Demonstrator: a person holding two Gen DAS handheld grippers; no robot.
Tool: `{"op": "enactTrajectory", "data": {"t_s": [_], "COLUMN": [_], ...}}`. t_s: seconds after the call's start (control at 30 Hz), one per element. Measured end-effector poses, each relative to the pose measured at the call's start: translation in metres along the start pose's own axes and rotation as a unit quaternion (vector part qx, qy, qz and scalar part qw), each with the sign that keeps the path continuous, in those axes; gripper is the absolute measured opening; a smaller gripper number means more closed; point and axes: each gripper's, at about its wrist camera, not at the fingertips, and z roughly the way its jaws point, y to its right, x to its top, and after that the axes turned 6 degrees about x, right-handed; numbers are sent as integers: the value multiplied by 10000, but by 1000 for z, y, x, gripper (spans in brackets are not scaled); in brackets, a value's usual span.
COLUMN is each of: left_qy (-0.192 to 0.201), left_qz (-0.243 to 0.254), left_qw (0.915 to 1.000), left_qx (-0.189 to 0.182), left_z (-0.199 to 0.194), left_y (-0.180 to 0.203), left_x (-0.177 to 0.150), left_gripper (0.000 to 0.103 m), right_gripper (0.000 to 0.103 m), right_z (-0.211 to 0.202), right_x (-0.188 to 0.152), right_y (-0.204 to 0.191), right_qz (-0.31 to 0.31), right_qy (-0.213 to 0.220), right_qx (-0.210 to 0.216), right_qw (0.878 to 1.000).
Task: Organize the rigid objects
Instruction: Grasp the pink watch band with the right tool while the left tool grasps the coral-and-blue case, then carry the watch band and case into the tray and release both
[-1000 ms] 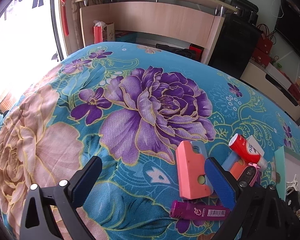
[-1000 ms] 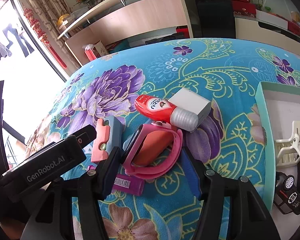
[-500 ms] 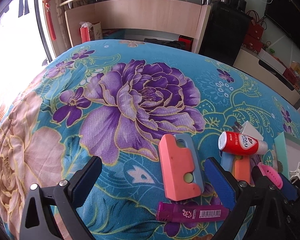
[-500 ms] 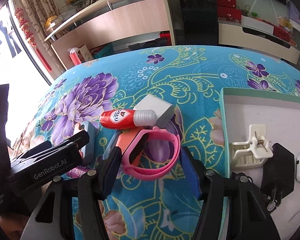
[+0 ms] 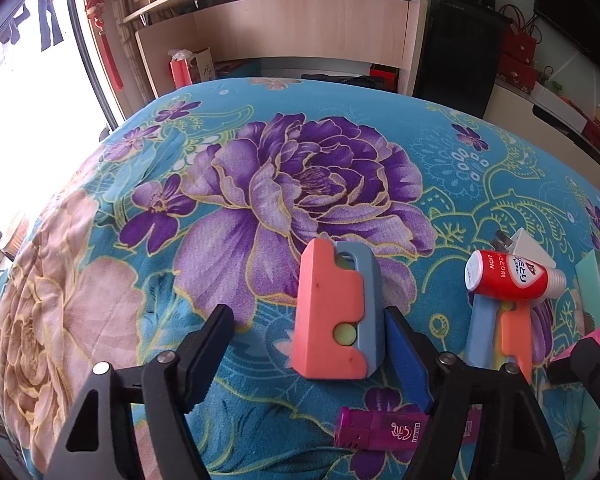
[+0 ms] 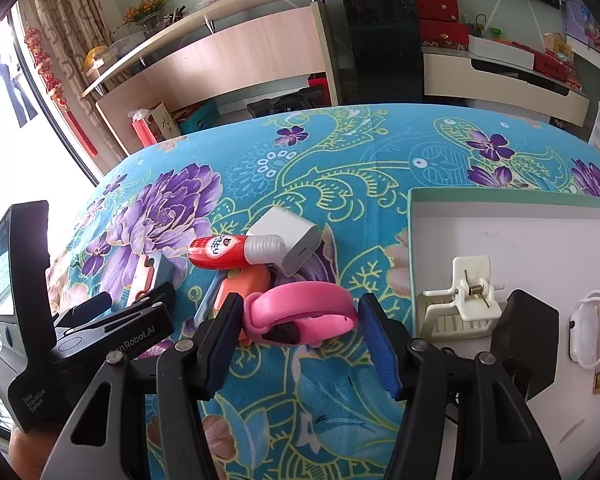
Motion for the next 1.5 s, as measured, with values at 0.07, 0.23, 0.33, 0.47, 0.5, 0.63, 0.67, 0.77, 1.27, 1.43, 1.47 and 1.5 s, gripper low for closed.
{"op": "enactTrajectory", "data": {"t_s": [0.07,0.23,0.33,0.47,0.5,0.63,0.67,0.77,1.27,1.43,1.47,1.5], "left_qy": [11,67,114,201,234,310,328,426,1010,937,919,904], "left_qz": [-52,-80,-130,-199,-214,-260,-260,-242,397,840,927,996], "left_qw": [10000,9999,9997,9995,9994,9991,9990,9987,9919,9881,9871,9859], "left_qx": [-69,-122,-158,-129,-125,-138,-142,-161,-653,-881,-928,-997], "left_z": [-1,-5,-8,-16,-19,-25,-27,-34,-86,-93,-95,-97], "left_y": [-3,-5,-7,-10,-11,-13,-14,-13,42,80,88,95], "left_x": [0,0,1,1,2,4,4,5,5,-4,-6,-6], "left_gripper": [59,45,45,45,45,45,45,45,45,45,45,45], "right_gripper": [61,57,57,56,56,56,56,56,56,56,56,56], "right_z": [-1,-2,-2,-3,-4,-8,-10,-16,-77,-92,-94,-97], "right_x": [0,0,0,0,0,1,1,3,17,18,18,17], "right_y": [1,1,1,1,1,1,1,1,38,75,82,90], "right_qz": [9,21,12,-6,-4,-4,-2,-4,299,598,659,721], "right_qy": [10,37,35,41,55,130,155,247,1093,1224,1249,1269], "right_qx": [0,28,28,35,43,61,63,57,-326,-714,-783,-862], "right_qw": [10000,10000,10000,10000,10000,9999,9999,9997,9930,9881,9869,9855]}}
